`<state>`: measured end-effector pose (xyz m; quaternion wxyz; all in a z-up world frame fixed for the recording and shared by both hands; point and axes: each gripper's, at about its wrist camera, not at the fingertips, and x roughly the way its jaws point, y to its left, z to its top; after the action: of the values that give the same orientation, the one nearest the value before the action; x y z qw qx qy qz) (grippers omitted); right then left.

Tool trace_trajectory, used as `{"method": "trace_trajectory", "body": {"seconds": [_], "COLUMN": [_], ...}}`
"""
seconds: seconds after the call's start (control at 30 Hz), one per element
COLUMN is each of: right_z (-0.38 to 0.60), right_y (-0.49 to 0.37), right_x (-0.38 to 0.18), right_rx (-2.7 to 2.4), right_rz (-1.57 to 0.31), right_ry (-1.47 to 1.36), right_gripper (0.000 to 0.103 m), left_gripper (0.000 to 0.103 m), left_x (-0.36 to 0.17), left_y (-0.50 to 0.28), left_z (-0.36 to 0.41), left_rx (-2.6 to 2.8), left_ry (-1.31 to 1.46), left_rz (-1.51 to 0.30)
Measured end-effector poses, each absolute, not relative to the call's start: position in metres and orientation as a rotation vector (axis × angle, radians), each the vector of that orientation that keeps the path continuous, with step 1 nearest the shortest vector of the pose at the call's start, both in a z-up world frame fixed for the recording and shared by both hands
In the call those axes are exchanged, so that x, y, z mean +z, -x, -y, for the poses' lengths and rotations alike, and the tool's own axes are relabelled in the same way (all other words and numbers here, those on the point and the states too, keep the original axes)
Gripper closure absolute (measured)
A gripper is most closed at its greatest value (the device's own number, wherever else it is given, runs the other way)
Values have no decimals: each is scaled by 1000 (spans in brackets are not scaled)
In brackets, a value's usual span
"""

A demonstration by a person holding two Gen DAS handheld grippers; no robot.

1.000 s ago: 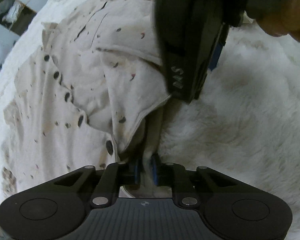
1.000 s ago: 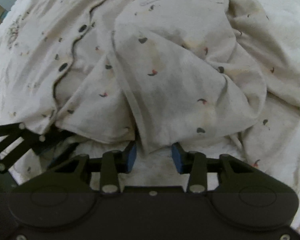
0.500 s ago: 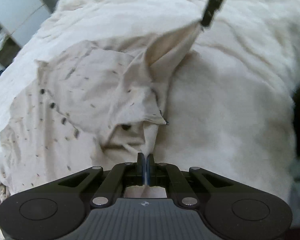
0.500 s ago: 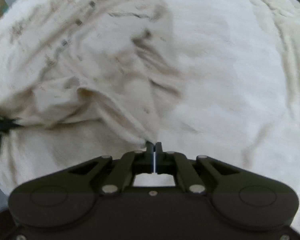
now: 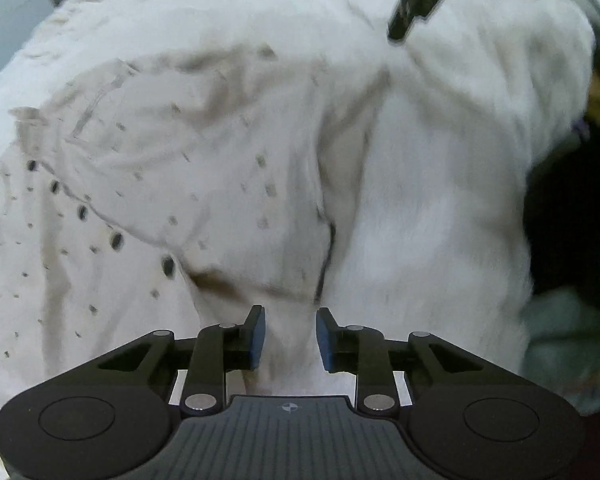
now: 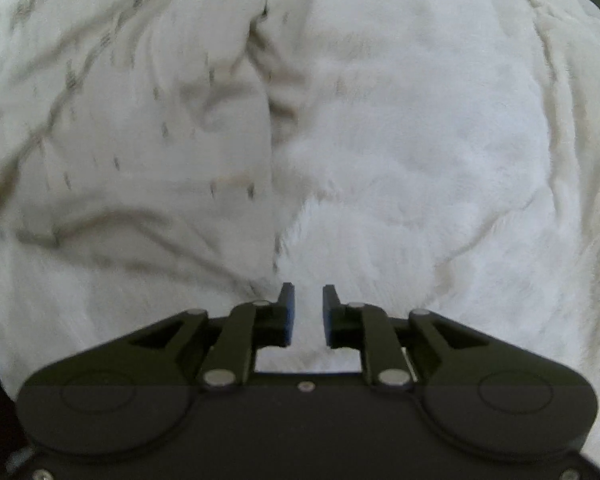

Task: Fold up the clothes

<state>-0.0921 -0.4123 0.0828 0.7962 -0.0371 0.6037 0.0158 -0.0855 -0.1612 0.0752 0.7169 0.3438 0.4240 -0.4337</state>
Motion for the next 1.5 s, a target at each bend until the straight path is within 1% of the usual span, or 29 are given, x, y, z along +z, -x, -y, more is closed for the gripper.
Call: {"method": "trace_trajectory", "body": {"seconds": [0.07,0.1,0.13,0.2,0.3,0.37,0.4,0.43,0.47,0.5,0.53,0.57,0.6,0.7,0.77,0.8,0.83,0.87,0.9,0.97,1.03,1.1,1.13,1.17,1.2,1.27,1.33,1.43,1.5], "right_z": [398,391,382,364,334,316,311,304,298,295,294,293,292,289,282,279,277,277,279,286,292,295,293,290,287,278,268,254,244], "right_y": [86,84,80,72,64,63,63,61,59,58,58,58,58,62,66,68,70,71,71,70,69,66,63,60,58,54,51,48,45], "right_x": [88,89,87,82,66,56,54,46,35,27,20,13,8,5,9,11,13,15,19,27,35,43,45,47,46,44,39,34,29], "right_rx": [118,154,195,239,279,287,285,267,239,222,198,172,161,163,227,263,283,296,294,279,267,268,282,294,302,316,331,349,349], "right_rz": [-1267,-1263,-1272,-1309,-1364,-1391,-1399,-1415,-1438,-1449,-1455,-1455,-1455,-1440,-1436,-1450,-1462,-1472,-1476,-1471,-1448,-1432,-1427,-1428,-1431,-1439,-1447,-1469,-1493], "right_ry": [63,56,35,-38,-179,-256,-275,-318,-386,-429,-490,-563,-604,-686,-665,-626,-591,-559,-536,-513,-516,-522,-526,-530,-537,-570,-624,-645,-644], "right_gripper": [73,70,69,69,68,68,68,68,69,71,74,87,103,103,103,103,103,103,99,92,90,78,75,72,72,70,70,70,70], "left_gripper": [72,67,60,51,51,55,71,89,95,98,98,98,98,100,92,81,74,73,73,68,60,57,55,53,48,47,44,44,43], "left_x": [81,82,83,75,58,44,43,42,41,44,56,61,71,82,80,76,71,66,67,72,79,86,88,89,87,84,73,51,19], "left_y": [82,80,77,75,72,66,64,62,60,59,60,61,65,82,93,98,100,103,101,92,85,75,70,58,48,33,5,-18,-32], "left_z": [156,153,150,139,136,137,135,137,138,140,143,142,145,160,171,177,178,179,172,146,121,85,71,37,17,-11,-57,-102,-137], "left_rx": [-867,-841,-817,-749,-735,-745,-752,-748,-743,-723,-665,-655,-649,-682,-740,-775,-800,-826,-813,-736,-673,-579,-541,-458,-402,-320,-198,-141,-77], "left_ry": [-744,-743,-743,-745,-765,-767,-760,-748,-736,-726,-666,-633,-576,-562,-584,-605,-617,-629,-619,-565,-522,-464,-441,-388,-378,-368,-274,-26,304], "left_rz": [-942,-951,-961,-998,-1032,-1062,-1071,-1076,-1081,-1073,-1035,-1025,-1010,-969,-967,-977,-997,-1018,-1025,-1044,-1048,-1049,-1049,-1070,-1090,-1119,-1188,-1301,-1403]}}
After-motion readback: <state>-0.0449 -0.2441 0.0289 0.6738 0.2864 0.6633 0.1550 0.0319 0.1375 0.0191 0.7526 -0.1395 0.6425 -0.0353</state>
